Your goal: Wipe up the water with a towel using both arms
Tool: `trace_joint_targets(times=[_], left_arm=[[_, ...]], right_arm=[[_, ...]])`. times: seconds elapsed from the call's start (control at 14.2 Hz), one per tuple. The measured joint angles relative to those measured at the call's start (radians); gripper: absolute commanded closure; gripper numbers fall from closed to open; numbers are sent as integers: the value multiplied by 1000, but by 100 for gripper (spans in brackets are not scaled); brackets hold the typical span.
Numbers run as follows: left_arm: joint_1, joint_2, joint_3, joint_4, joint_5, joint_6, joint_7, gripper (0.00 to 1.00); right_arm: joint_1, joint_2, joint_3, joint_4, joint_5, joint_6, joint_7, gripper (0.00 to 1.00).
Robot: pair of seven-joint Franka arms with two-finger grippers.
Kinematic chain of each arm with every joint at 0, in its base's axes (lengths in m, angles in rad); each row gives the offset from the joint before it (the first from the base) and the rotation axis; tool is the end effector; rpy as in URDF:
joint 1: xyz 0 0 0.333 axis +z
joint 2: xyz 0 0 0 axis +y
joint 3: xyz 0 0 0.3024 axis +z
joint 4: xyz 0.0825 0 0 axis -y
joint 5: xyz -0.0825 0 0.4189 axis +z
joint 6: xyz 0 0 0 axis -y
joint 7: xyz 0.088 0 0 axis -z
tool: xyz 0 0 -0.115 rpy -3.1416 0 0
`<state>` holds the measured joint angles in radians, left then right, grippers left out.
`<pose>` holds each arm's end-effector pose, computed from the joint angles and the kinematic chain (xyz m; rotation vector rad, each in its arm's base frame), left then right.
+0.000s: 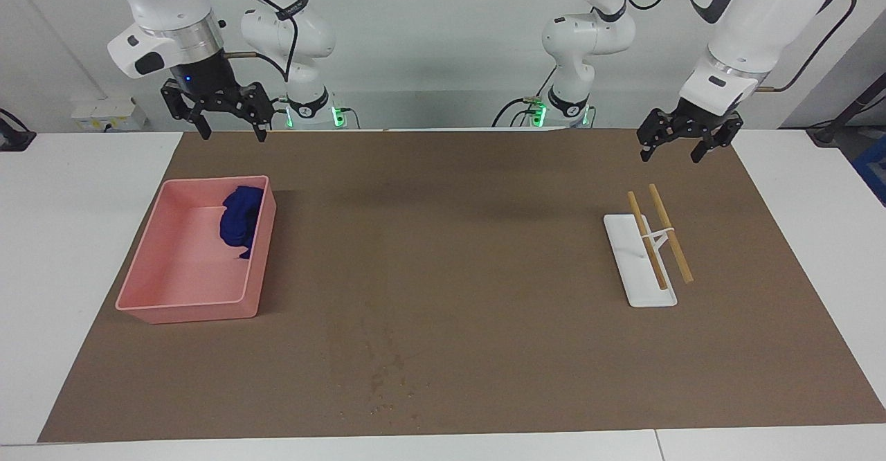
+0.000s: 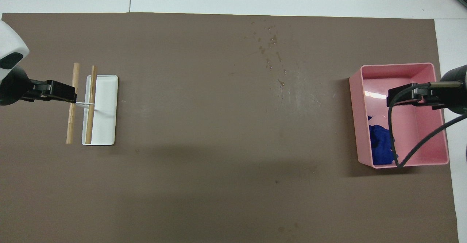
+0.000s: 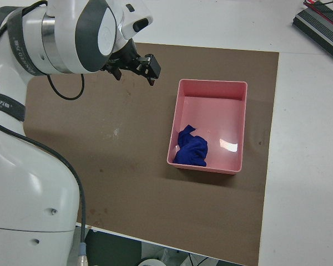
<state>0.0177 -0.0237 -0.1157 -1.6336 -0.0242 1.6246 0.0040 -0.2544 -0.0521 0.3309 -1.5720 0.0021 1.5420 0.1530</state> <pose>0.5837 -0.0607 0.5896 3.1155 -0.1572 0.0211 0.5701 0.0487 0.6283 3.1266 -0.1199 0.0326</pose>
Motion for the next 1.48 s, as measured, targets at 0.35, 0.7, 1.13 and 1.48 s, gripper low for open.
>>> trace_joint_targets(times=[0.35, 0.7, 1.13, 1.48], left_arm=[[0, 0, 2, 0, 0, 0, 0, 0], [0, 0, 2, 0, 0, 0, 0, 0], [0, 0, 2, 0, 0, 0, 0, 0], [0, 0, 2, 0, 0, 0, 0, 0]], right_arm=[[7, 14, -10, 8, 0, -21, 0, 0], [164, 14, -183, 16, 0, -53, 0, 0], [197, 15, -226, 11, 0, -56, 0, 0], [199, 15, -229, 6, 0, -56, -10, 0]])
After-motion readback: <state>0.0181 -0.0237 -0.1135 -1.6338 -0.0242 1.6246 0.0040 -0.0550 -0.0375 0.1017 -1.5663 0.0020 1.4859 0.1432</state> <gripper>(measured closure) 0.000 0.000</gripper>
